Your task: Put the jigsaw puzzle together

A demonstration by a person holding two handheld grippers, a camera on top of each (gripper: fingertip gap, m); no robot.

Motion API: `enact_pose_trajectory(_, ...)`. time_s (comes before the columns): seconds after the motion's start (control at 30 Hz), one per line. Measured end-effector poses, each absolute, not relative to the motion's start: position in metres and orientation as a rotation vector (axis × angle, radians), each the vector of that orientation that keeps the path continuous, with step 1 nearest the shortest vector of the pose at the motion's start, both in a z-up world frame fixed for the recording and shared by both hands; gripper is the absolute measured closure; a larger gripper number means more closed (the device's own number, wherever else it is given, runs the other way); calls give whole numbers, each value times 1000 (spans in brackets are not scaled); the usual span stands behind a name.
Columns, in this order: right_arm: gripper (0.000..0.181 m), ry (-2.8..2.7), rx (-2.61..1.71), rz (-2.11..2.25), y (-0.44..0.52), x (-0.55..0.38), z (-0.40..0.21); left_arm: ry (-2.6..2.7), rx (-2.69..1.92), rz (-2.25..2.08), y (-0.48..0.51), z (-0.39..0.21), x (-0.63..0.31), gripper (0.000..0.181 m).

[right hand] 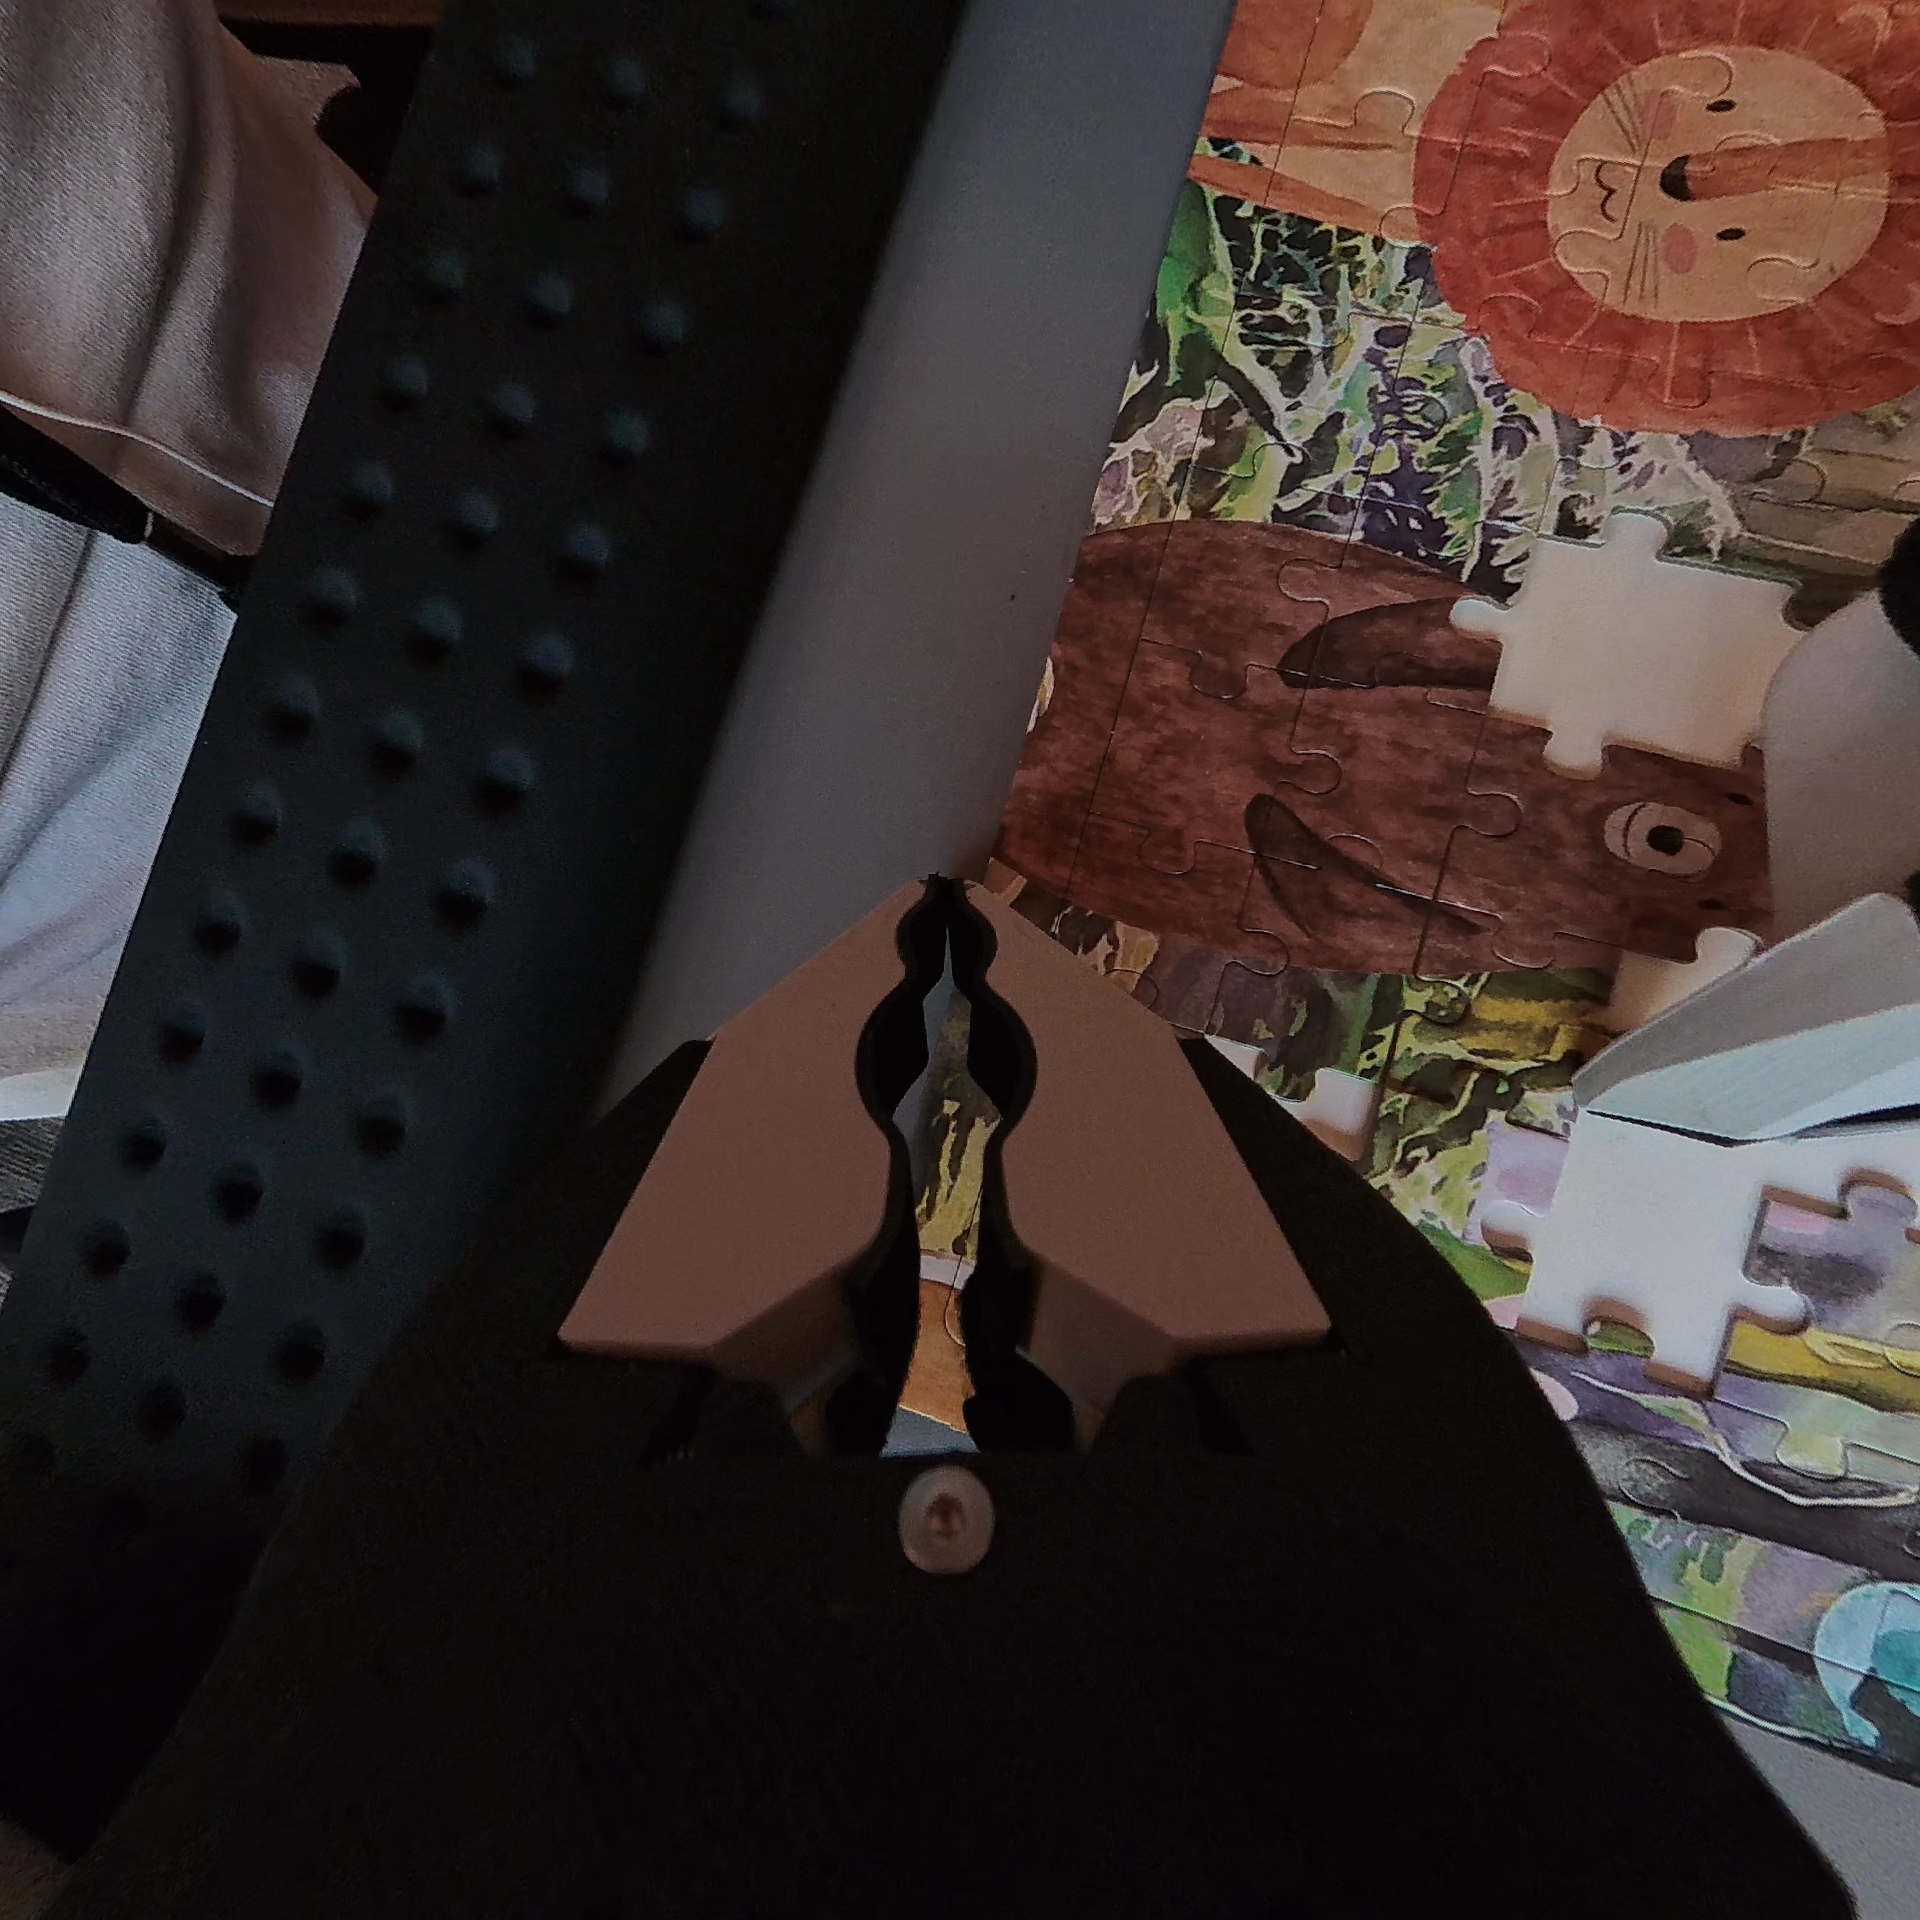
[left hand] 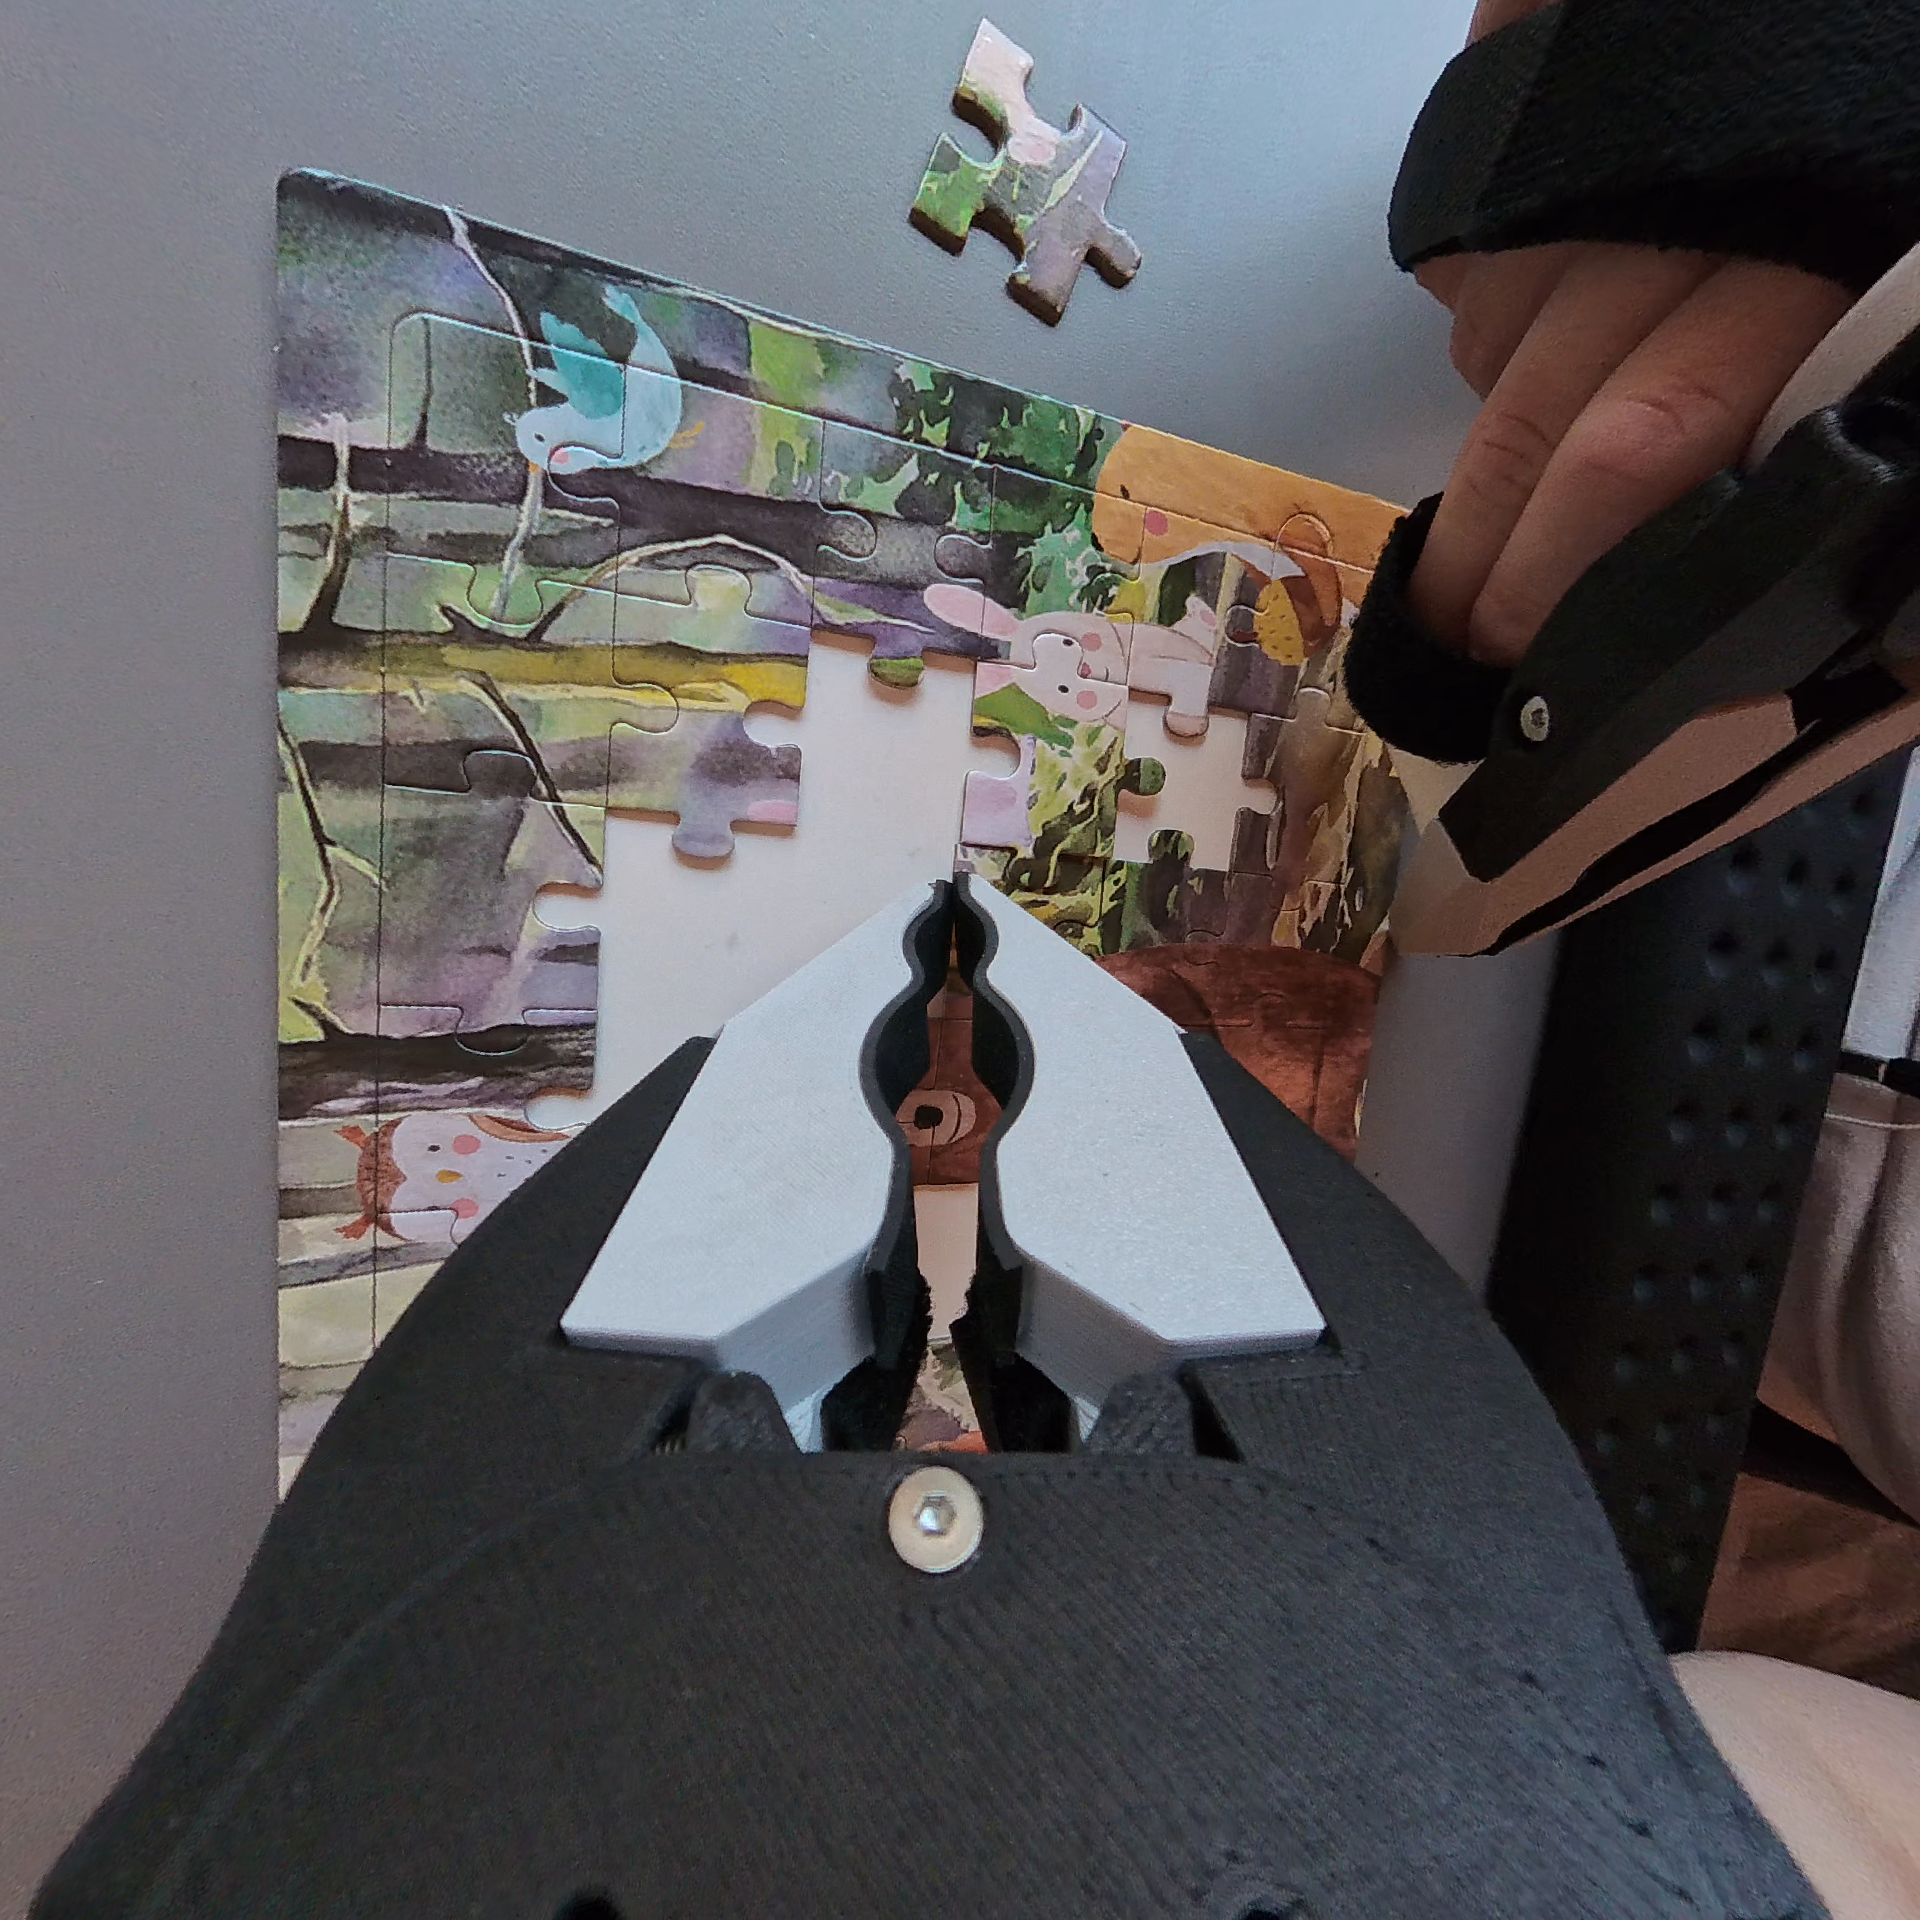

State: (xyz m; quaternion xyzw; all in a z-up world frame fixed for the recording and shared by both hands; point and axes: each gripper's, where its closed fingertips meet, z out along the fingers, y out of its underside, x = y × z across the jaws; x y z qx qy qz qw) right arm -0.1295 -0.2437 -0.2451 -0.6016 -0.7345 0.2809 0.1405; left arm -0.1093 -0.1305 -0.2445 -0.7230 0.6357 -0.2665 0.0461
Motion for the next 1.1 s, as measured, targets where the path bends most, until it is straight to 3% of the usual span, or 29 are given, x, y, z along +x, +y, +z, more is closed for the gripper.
enact_pose_trajectory(0.4, 181, -2118, -1702, 844, -244, -130, -242, 1930, -2222, -842, -131, -245, -109, 181)
enact_pose_trajectory(0.57, 181, -1731, -1721, 771, -182, -122, -203, 1934, -2219, -840, -131, -245, -109, 181)
enact_pose_trajectory(1.1, 181, -1690, -1839, 483, -141, -112, -241, 1927, -2229, -852, -132, -245, -109, 181)
